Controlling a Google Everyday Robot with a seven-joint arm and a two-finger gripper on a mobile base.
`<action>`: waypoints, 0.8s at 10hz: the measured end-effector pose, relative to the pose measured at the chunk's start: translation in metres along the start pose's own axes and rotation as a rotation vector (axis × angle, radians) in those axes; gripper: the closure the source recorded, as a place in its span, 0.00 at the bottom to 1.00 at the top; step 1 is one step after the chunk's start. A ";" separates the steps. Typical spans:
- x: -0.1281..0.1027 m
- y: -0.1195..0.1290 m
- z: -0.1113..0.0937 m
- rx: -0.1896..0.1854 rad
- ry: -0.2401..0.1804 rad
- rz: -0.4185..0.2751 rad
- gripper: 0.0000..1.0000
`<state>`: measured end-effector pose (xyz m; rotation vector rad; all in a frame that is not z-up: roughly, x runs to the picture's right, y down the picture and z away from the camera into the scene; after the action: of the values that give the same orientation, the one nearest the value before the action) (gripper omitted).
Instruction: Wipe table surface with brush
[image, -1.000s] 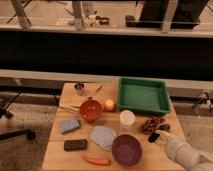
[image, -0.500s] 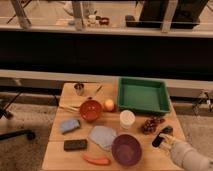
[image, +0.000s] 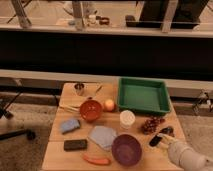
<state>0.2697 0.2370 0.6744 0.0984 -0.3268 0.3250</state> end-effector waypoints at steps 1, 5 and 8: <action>0.001 0.002 0.005 -0.009 0.007 0.003 1.00; 0.010 0.007 0.021 -0.035 0.041 0.018 1.00; 0.018 0.004 0.026 -0.040 0.064 0.031 1.00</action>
<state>0.2768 0.2425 0.7056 0.0439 -0.2718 0.3518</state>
